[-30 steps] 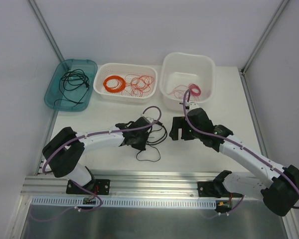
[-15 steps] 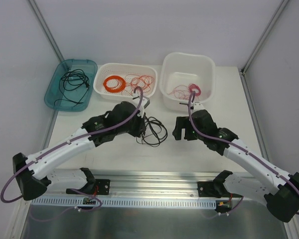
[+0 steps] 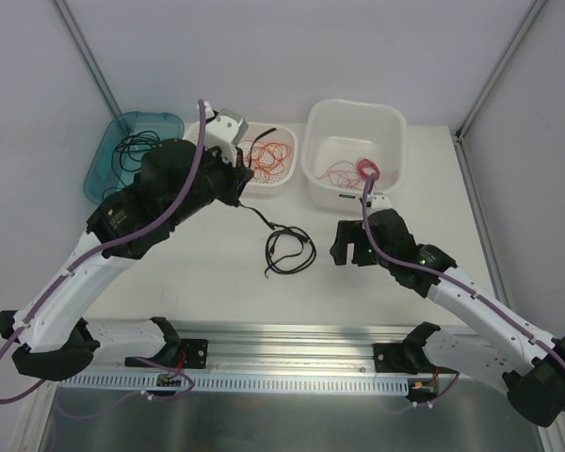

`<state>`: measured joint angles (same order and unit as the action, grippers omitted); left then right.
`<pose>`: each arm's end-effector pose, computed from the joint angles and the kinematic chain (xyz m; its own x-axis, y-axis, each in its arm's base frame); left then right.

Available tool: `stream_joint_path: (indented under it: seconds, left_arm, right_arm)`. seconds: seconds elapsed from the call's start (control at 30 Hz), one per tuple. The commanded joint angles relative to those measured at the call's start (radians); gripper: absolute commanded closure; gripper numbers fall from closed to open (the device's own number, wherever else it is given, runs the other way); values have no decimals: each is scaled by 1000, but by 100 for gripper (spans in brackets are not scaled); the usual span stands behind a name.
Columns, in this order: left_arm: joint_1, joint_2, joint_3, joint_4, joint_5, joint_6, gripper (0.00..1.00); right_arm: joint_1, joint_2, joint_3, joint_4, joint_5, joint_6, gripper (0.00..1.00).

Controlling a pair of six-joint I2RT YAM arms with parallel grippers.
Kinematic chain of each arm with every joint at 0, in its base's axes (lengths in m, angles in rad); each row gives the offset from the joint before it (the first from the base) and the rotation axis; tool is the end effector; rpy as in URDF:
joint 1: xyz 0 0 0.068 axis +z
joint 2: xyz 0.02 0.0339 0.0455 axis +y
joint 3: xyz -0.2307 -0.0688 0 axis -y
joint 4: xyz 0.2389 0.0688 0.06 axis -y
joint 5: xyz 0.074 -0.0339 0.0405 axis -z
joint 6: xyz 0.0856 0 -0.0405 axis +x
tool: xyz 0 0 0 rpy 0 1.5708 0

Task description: Untangle the cables

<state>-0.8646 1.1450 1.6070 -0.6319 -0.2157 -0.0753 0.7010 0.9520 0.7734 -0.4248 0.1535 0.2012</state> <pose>0.1873 -0.1914 0.4571 -0.1550 0.0685 -0.9855 0.5963 0.8018 -0.0381 0.2091 0.1593 0.2280 -0.5330 -0.1915 -0.8241 -0.4436 0.8927 0.0795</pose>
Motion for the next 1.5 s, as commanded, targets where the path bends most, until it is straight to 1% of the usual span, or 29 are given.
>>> stream_joint_path:
  seconds: [0.0, 0.1, 0.2, 0.23, 0.3, 0.33, 0.37, 0.4, 0.43, 0.47, 0.5, 0.53, 0.57, 0.63, 0.67, 0.73, 0.83, 0.9, 0.97, 1.0, 1.07, 1.1, 1.13, 1.2, 1.23, 1.3, 1.33, 1.4, 1.47]
  left_arm:
    - [115, 38, 117, -31, 20, 48, 100]
    - [225, 64, 189, -32, 76, 32, 100]
    - [268, 90, 228, -35, 78, 48, 100]
    - [286, 91, 223, -37, 62, 48, 100]
    - [302, 84, 162, -37, 38, 31, 100]
    - [315, 70, 128, -35, 4, 23, 100]
    - [325, 62, 44, -35, -25, 2, 100]
    - [334, 55, -3, -35, -48, -9, 100]
    - [367, 36, -54, -37, -77, -24, 100]
    - [384, 27, -158, -37, -86, -59, 100]
    - [403, 16, -209, -37, -93, -81, 100]
    - [447, -2, -260, -38, -99, -101, 100]
    - [466, -11, -351, -37, -102, -138, 100]
    - [502, -24, -433, -35, -114, -167, 100]
    - [531, -21, -502, -31, -128, -187, 99]
    - [553, 5, -556, -26, -136, -198, 94]
    - [575, 65, -610, -20, -128, -198, 89]
    - [575, 93, -613, -20, -102, -196, 78]
    - [573, 113, -602, -14, -25, -199, 63]
    - [572, 116, -601, -11, 2, -201, 49]
    - [567, 111, -595, 17, 85, -195, 39]
    - [553, 111, -590, 24, 102, -193, 29]
    - [540, 111, -585, 37, 130, -187, 25]
    - [506, 120, -562, 57, 153, -140, 22]
    - [459, 139, -553, 67, 163, -115, 24]
    - [409, 191, -515, 89, 180, -16, 26]
    - [367, 214, -483, 92, 183, 62, 27]
    - [336, 289, -455, 101, 173, 127, 28]
    - [328, 340, -415, 112, 214, 193, 30]
  right_arm:
    - [2, -33, -2, -12, 17, -6, 10]
    - [2, -50, 1, -25, 14, -9, 10]
    - [2, -62, -5, -31, -2, -17, 10]
    - [2, -64, -6, -32, -5, -19, 10]
    - [2, -67, -16, -34, -11, -20, 10]
    - [2, -68, -19, -32, -12, -19, 10]
    - [2, -68, -22, -29, -20, -19, 10]
    - [3, -70, -25, -28, -23, -17, 10]
    - [2, -68, -28, -26, -28, -17, 10]
    - [2, -70, -29, -28, -32, -16, 10]
    - [2, -70, -31, -28, -34, -19, 10]
    - [2, -70, -34, -29, -37, -20, 10]
    - [3, -70, -34, -29, -37, -22, 10]
    - [3, -71, -37, -32, -38, -23, 10]
    - [2, -71, -39, -32, -38, -25, 10]
    - [2, -68, -42, -29, -43, -26, 10]
    - [2, -68, -45, -26, -52, -26, 10]
    - [3, -70, -45, -26, -54, -26, 10]
    - [2, -71, -46, -28, -54, -31, 10]
    - [2, -73, -46, -31, -52, -32, 10]
    - [3, -75, -46, -35, -46, -34, 10]
    - [3, -76, -46, -38, -46, -39, 10]
    - [3, -78, -46, -40, -43, -39, 10]
    - [3, -79, -46, -43, -42, -42, 10]
    - [2, -79, -46, -45, -42, -43, 10]
    - [2, -79, -46, -46, -42, -45, 10]
    - [2, -78, -46, -48, -43, -45, 10]
    - [2, -78, -46, -51, -46, -46, 10]
    - [3, -84, -48, -55, -51, -46, 10]
